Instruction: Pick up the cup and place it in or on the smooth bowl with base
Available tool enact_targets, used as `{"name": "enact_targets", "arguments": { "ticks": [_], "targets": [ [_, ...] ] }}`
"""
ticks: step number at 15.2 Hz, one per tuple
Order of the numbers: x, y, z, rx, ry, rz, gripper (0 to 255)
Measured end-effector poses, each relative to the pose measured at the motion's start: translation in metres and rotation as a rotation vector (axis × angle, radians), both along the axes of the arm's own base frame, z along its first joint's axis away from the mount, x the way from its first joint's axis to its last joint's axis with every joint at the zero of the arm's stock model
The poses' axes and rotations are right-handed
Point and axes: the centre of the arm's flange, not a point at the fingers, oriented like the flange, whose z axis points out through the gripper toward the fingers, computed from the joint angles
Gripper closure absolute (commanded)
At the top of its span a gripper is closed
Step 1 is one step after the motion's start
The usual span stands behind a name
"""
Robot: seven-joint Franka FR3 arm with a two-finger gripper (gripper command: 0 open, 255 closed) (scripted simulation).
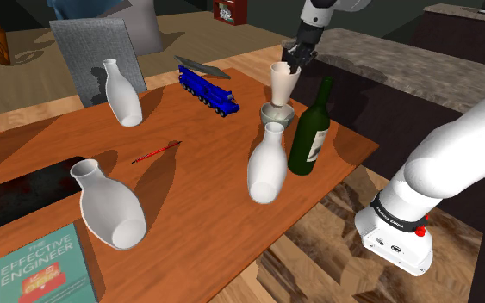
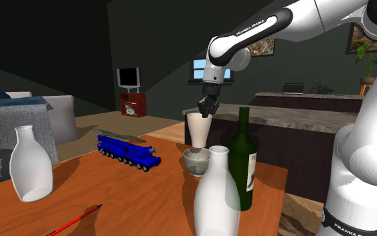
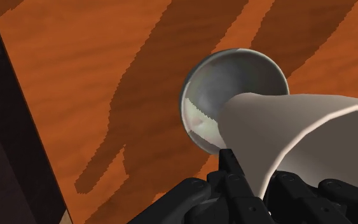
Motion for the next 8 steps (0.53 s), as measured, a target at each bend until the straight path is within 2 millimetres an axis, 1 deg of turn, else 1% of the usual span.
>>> {"name": "enact_targets", "arguments": {
  "ticks": [5,8],
  "targets": [
    [0.000,0.000,-0.028,0.000,0.000,0.000,255],
    [0.000,0.000,-0.031,0.000,0.000,0.000,255]
  ]
}}
